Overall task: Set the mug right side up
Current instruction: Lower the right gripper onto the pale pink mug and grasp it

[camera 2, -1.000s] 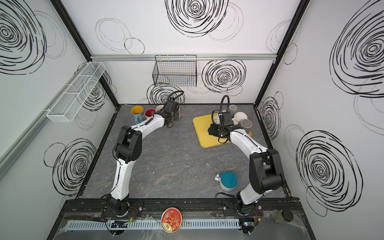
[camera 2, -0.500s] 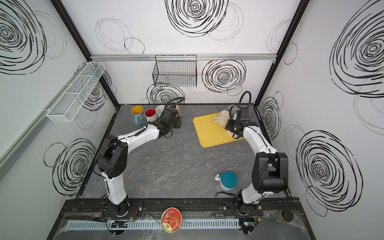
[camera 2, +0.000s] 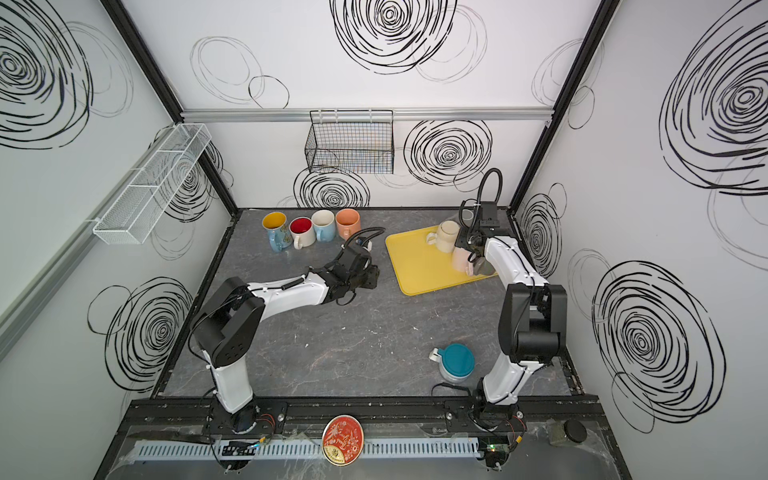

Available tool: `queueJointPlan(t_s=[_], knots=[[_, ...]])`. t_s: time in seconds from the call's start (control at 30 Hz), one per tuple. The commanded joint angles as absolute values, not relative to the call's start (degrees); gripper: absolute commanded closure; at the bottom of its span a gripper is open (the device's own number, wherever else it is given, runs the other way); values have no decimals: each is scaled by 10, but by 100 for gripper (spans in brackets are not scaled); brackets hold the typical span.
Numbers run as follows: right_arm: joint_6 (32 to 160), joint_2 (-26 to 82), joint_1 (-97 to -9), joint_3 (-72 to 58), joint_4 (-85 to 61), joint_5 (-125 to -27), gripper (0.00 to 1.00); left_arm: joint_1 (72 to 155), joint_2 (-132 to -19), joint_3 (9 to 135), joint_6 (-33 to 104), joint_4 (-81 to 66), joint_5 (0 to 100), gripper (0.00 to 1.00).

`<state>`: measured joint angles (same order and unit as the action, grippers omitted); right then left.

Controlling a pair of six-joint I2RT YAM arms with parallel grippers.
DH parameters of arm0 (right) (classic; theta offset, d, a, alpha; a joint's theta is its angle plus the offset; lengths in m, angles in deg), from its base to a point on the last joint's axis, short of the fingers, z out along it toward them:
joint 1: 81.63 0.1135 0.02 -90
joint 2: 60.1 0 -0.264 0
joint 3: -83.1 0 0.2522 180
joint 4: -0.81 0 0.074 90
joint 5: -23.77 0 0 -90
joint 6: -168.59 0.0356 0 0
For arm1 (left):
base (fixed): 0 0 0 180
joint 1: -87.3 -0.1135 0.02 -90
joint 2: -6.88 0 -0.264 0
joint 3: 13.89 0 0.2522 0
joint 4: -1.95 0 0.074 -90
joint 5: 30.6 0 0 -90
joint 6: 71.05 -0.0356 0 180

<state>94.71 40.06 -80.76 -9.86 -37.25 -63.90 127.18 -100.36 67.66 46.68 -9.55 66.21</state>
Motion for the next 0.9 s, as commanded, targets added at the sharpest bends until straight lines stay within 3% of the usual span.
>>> queueJointPlan(t_s=[0.0,0.43,0.87], knots=[[924,425,-807,-138,-397,-604,39,1283,-982,669,496,-49,644,49],[905,527,-788,-221,-454,-578,35,1324,-1011,686,520,-34,616,49],[920,494,-773,-154,-424,-612,42,1315,-995,665,517,-36,623,48]])
